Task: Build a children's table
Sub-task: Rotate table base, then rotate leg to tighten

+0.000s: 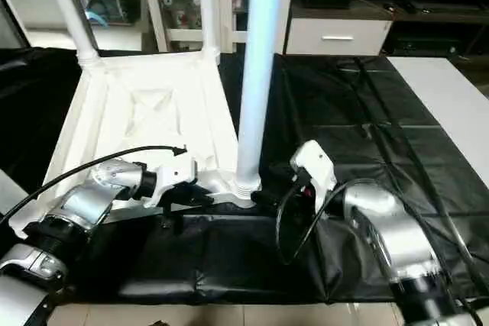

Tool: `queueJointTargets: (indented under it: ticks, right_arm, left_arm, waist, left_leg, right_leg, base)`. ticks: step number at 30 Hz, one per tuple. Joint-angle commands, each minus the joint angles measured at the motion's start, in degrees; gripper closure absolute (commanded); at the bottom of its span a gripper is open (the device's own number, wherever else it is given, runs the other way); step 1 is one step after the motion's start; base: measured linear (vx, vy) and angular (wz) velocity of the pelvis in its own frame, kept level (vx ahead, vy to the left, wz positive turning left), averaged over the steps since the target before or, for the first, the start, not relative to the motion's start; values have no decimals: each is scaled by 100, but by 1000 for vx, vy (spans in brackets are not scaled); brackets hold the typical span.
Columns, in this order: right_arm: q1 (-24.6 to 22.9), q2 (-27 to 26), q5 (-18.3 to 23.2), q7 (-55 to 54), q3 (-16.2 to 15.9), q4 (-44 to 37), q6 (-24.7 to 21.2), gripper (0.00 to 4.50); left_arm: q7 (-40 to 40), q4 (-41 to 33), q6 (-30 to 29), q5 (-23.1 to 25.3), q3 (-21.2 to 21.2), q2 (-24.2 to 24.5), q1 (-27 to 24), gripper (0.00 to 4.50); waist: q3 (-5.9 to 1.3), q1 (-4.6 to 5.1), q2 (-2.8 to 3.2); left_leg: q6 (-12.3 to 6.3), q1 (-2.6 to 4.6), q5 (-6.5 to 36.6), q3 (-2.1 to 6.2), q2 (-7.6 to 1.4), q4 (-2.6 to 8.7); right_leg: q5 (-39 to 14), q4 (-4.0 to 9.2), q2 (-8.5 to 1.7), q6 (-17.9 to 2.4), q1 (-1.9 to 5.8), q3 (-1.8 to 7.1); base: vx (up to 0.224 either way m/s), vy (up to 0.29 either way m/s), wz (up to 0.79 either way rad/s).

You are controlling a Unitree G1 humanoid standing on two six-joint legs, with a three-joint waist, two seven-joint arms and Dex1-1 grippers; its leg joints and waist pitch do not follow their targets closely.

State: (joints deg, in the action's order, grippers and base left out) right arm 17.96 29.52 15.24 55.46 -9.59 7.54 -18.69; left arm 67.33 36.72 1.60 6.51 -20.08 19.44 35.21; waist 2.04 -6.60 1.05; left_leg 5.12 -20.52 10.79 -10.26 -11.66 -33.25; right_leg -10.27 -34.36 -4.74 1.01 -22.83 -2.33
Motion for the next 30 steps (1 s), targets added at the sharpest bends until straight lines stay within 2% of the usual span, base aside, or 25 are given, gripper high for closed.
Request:
queueJointTargets:
  ticks: [1,2,4,5,6,8,10,13,14,15,16,20,24,30]
  right_arm:
    - [151,-19,-98,143,-100,282,150,74]
    - [218,-39,-156,194,-169,402,221,74]
    - [274,-55,-205,249,-219,517,295,74]
    - [404,-129,-317,289,-306,759,449,74]
    - [450,-159,-360,292,-329,855,513,74]
    - [531,-206,-423,269,-362,998,604,74]
    - [703,-351,-468,193,-349,1287,764,108]
    - [833,-456,-469,181,-348,1479,842,127]
    - [869,-499,-470,170,-334,1529,888,127]
    - [875,-505,-470,171,-333,1537,894,151]
    - [917,-545,-480,190,-330,1606,945,151]
    - [1014,-585,-599,229,-381,1850,1147,183]
    - [1132,-593,-765,263,-448,2104,1375,186]
    - [1183,-515,-900,377,-540,2280,1530,188]
  left_arm:
    - [378,93,62,202,-452,-45,-125,450]
    - [381,94,66,204,-455,-48,-124,450]
    - [370,109,70,208,-460,-55,-118,450]
    - [348,138,88,222,-477,-69,-109,450]
    - [333,155,101,232,-487,-77,-105,450]
    - [324,169,101,237,-489,-87,-101,450]
    - [290,194,104,250,-478,-105,-96,450]
    - [260,203,107,267,-463,-119,-92,450]
    - [262,196,101,268,-460,-118,-93,450]
    - [260,199,101,269,-460,-119,-92,450]
    - [254,213,107,273,-459,-123,-88,450]
    - [241,252,131,294,-464,-124,-79,450]
    - [227,291,144,316,-456,-133,-60,450]
    - [134,410,213,371,-449,-125,-4,450]
  waist:
    - [-301,46,-80]
    - [-305,38,-69]
    - [-310,40,-77]
    - [-317,35,-57]
    - [-311,42,-64]
    - [-314,45,-63]
    - [-319,57,-66]
    - [-317,51,-63]
    - [-318,53,-81]
    - [-319,51,-75]
    - [-323,53,-83]
    - [-303,80,-71]
    - [-292,91,-73]
    - [-290,109,-65]
  left_leg:
    - [-235,24,1138,3,-132,383]
    - [-238,43,1125,-5,-134,374]
    - [-242,31,1104,-9,-132,372]
    - [-252,42,1116,-11,-142,367]
    - [-243,26,1149,-12,-134,373]
    - [-239,44,1177,-17,-141,370]
    - [-224,42,1216,-21,-141,372]
    - [-231,46,1257,-21,-150,376]
    - [-247,45,1226,-26,-150,372]
    - [-264,34,1182,-25,-150,373]
    - [-275,27,1159,-28,-147,367]
    - [-243,27,1345,-28,-149,381]
    - [-199,34,1480,-24,-150,394]
    - [-190,35,1546,-27,-150,399]
  right_leg:
    - [-1161,387,-297,-1265,221,185]
    - [-1077,382,-292,-1311,215,184]
    - [-983,367,-288,-1356,230,170]
    - [-911,358,-297,-1386,221,169]
    - [-958,365,-294,-1392,229,159]
    - [-939,361,-292,-1413,222,159]
    - [-944,355,-299,-1426,225,155]
    - [-988,355,-305,-1420,222,152]
    - [-930,351,-300,-1424,222,152]
    - [-881,338,-301,-1430,228,148]
    - [-858,334,-303,-1431,234,147]
    - [-1175,371,-320,-1376,218,149]
    - [-1461,402,-321,-1295,207,151]
    - [-1527,411,-315,-1280,197,152]
  base:
    - [0,0,0]
    - [0,0,0]
    - [0,0,0]
    - [0,0,0]
    - [0,0,0]
    - [0,0,0]
    - [0,0,0]
    - [0,0,0]
    - [0,0,0]
    - [0,0,0]
    - [0,0,0]
    - [0,0,0]
    - [0,0,0]
    - [0,0,0]
